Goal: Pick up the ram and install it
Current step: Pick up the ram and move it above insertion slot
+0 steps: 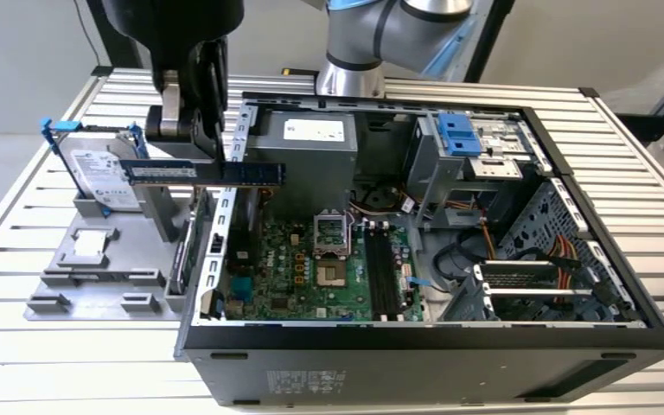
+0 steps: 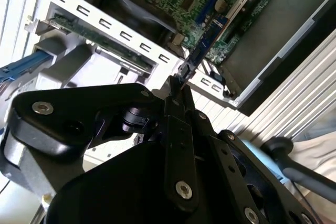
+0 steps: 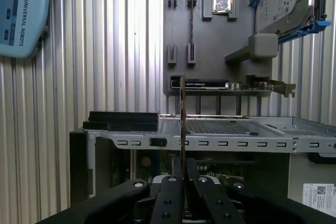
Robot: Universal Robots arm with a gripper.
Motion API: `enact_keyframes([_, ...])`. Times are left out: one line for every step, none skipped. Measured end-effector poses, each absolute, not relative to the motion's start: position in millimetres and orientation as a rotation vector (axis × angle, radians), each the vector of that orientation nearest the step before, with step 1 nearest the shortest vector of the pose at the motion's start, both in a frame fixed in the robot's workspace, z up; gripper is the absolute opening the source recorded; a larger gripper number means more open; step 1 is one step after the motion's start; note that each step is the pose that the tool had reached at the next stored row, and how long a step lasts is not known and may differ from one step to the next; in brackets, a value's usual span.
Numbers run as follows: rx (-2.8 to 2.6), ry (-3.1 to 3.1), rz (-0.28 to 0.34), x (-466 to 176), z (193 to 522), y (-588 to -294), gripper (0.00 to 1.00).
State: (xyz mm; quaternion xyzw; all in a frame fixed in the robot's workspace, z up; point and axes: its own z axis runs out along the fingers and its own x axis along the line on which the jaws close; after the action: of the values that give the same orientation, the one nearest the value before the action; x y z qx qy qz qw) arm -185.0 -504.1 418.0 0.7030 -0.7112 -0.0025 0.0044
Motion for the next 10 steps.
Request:
enact_keyframes([2.202,-2.228,-0.008,-184.3,418.0,-504.1,0.0])
enact_keyframes([2.202,-2.228,-0.008,-183.6,418.0,-504.1,0.0])
enact_keyframes([2.202,-2.228,-0.008,-182.9,418.0,-504.1,0.0])
enact_keyframes([2.202,-2.228,-0.008,-182.2,418.0,-504.1,0.0])
enact_keyframes([2.202,-2.228,-0.008,-181.4,418.0,-504.1,0.0])
enact_keyframes([2.202,-2.228,-0.008,-180.8,418.0,-504.1,0.0])
enact_keyframes([2.202,-2.228,-0.008,-180.1,418.0,-504.1,0.0])
enact_keyframes([2.202,-2.228,-0.008,-179.4,418.0,-504.1,0.0])
enact_keyframes([2.202,-2.228,-0.008,-178.8,418.0,-504.1,0.0])
enact_keyframes([2.202,-2.228,-0.008,-178.1,418.1,-504.1,0.0])
